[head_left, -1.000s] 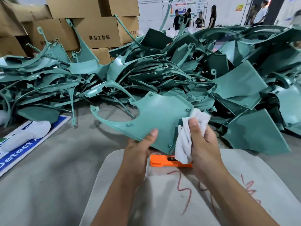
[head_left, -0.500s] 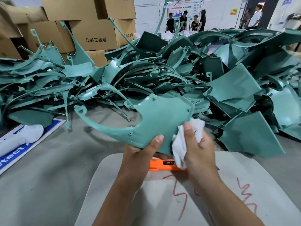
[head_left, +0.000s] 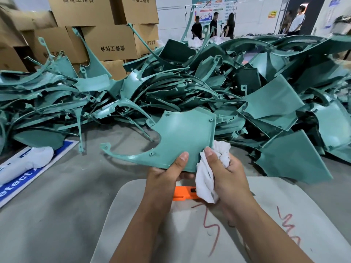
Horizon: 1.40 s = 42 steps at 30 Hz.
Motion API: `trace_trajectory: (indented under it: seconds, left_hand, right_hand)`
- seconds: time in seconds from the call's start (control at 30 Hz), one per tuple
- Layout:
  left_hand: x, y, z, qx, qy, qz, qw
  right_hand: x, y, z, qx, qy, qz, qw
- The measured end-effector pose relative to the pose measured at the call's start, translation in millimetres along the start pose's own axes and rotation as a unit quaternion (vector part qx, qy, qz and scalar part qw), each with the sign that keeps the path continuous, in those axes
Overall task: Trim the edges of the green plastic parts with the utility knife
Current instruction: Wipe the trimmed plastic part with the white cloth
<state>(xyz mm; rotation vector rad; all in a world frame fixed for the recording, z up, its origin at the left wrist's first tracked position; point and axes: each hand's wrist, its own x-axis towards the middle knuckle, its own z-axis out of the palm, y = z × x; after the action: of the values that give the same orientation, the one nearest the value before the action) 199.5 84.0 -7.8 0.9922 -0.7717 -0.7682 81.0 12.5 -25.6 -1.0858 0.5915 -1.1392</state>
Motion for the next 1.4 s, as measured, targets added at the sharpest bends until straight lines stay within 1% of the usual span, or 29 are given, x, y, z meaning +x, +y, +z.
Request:
trace_trajectory:
  seconds: [0.07,0.13,0.2,0.23,0.27,0.3,0.33,0.37,0.4,0.43,0.5,0.57,0.63,0.7,0.77,0.87,0.97,1.03,1.1,1.17,1.27,1.33,1.4]
  left_hand:
    - [-4.3,0.1,-1.5,0.042,-0.012,-0.014,0.999]
    - [-9.5,-0.4,-4.7,0.067,-0.034,-0.014,0.997]
    - [-13.3,1.9,-10.0,0.096,-0.125,-0.031,0.987]
    - [-13.8,3.8,-13.3,0.087,-0.174,-0.055,0.979]
    - [-11.9,6.4,-15.4,0.049,-0.21,-0.081,0.973]
    - [-9.0,7.6,-16.7,-0.006,-0.219,-0.108,0.97]
    - [-6.2,10.5,-17.3,-0.058,-0.207,-0.142,0.966]
    - [-2.9,13.2,-18.6,-0.091,-0.187,-0.178,0.962]
    - [0.3,16.1,-20.6,-0.108,-0.173,-0.21,0.956]
    - [3.2,18.6,-24.6,-0.114,-0.176,-0.232,0.95]
    - [7.2,20.6,-31.6,-0.113,-0.227,-0.258,0.932]
    - [4.4,18.4,-33.2,-0.143,-0.3,-0.285,0.899]
    - [-2.6,14.7,-28.7,-0.156,-0.34,-0.311,0.874]
    - [-8.2,12.8,-25.8,-0.132,-0.366,-0.332,0.859]
    - [-9.4,14.3,-26.5,-0.127,-0.348,-0.348,0.861]
    - [-7.7,17.3,-24.6,-0.128,-0.282,-0.343,0.887]
    - [-9.0,16.7,-18.4,-0.119,-0.264,-0.352,0.89]
    - [-9.4,19.1,-16.9,-0.076,-0.252,-0.35,0.899]
    - [-10.4,20.1,-13.6,-0.03,-0.236,-0.342,0.909]
    - [-11.1,17.2,-11.7,0.0,-0.204,-0.319,0.926]
    - [-12.8,13.8,-9.2,0.014,-0.169,-0.284,0.944]
    - [-12.0,14.2,-7.6,0.008,-0.118,-0.273,0.955]
    - [-10.6,14.7,-4.9,-0.009,-0.06,-0.265,0.962]
  right_hand:
    - [3.0,-7.5,-4.0,0.041,0.014,0.031,0.999]
    - [10.4,-12.3,-10.4,0.046,0.051,0.044,0.997]
    - [17.0,-17.9,-16.4,0.062,0.059,0.059,0.995]
    - [17.9,-22.0,-19.0,0.077,0.05,0.075,0.993]
    - [20.1,-24.9,-26.0,0.103,0.022,0.096,0.99]
    - [20.2,-30.5,-31.5,0.13,-0.016,0.131,0.983]
    - [20.9,-34.0,-39.0,0.138,-0.05,0.162,0.976]
    - [20.4,-36.8,-46.6,0.112,-0.077,0.185,0.973]
    - [22.2,-37.7,-53.5,0.054,-0.093,0.2,0.974]
    - [22.3,-41.3,-57.6,-0.007,-0.1,0.211,0.972]
    - [21.8,-45.7,-59.1,-0.052,-0.111,0.226,0.966]
    - [20.0,-46.7,-54.3,-0.081,-0.13,0.227,0.962]
    - [15.8,-43.7,-49.3,-0.142,-0.13,0.234,0.953]
    - [14.8,-39.1,-49.1,-0.179,-0.125,0.228,0.949]
    - [17.2,-39.3,-50.5,-0.176,-0.128,0.221,0.951]
    - [17.9,-42.8,-51.2,-0.149,-0.143,0.209,0.956]
    - [19.8,-43.1,-53.8,-0.148,-0.154,0.216,0.953]
    - [20.1,-42.8,-53.4,-0.138,-0.145,0.216,0.956]
    - [20.6,-41.5,-51.6,-0.141,-0.132,0.209,0.959]
    - [20.0,-39.7,-49.6,-0.139,-0.124,0.204,0.961]
    - [21.7,-37.5,-51.8,-0.122,-0.113,0.186,0.968]
    - [20.6,-39.0,-51.0,-0.101,-0.129,0.164,0.973]
    - [21.6,-39.1,-49.0,-0.09,-0.119,0.15,0.977]
